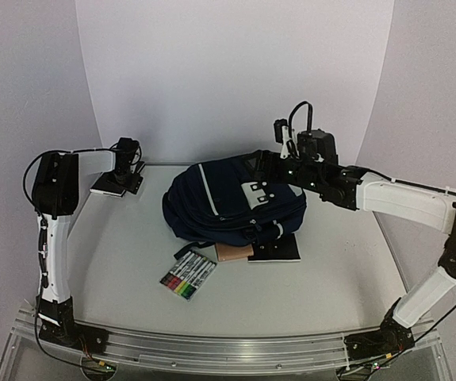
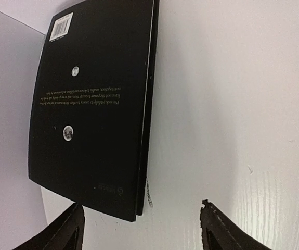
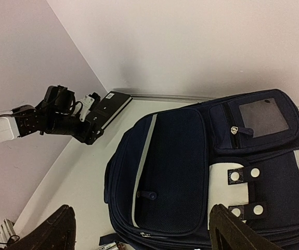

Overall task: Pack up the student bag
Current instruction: Adjust the book at the center of the board.

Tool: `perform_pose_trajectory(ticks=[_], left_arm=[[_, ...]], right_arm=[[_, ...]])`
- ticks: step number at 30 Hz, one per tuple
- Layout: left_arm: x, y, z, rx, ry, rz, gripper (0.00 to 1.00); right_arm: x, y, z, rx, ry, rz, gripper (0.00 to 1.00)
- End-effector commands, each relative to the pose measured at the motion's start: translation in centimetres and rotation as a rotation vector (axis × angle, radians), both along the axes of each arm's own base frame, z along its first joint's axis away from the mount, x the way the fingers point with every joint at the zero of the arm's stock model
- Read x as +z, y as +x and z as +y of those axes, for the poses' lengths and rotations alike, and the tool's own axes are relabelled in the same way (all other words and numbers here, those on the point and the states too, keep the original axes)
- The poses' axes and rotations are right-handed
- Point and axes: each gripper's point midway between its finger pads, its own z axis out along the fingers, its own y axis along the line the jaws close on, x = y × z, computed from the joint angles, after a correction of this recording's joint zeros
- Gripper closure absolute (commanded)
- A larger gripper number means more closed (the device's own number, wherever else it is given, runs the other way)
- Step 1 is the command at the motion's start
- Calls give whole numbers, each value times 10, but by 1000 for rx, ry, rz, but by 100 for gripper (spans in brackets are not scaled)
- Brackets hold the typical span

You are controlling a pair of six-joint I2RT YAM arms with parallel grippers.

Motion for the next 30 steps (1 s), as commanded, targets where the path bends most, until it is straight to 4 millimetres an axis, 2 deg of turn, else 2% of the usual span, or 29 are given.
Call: perform_pose_trajectory(ticks=[1, 11, 25, 30], left_arm=[[24, 29, 6, -29, 96, -87, 27], [-8, 34, 19, -47, 166, -28, 40], [-24, 40, 31, -71, 184, -4, 59], [-16, 44, 36, -72, 218, -40, 67]], right_arm=[[27, -4, -12, -36, 55, -39, 16], [33, -7, -16, -44, 65, -46, 20], [36, -9, -18, -46, 77, -47, 23], [36, -9, -18, -46, 77, -47, 23]])
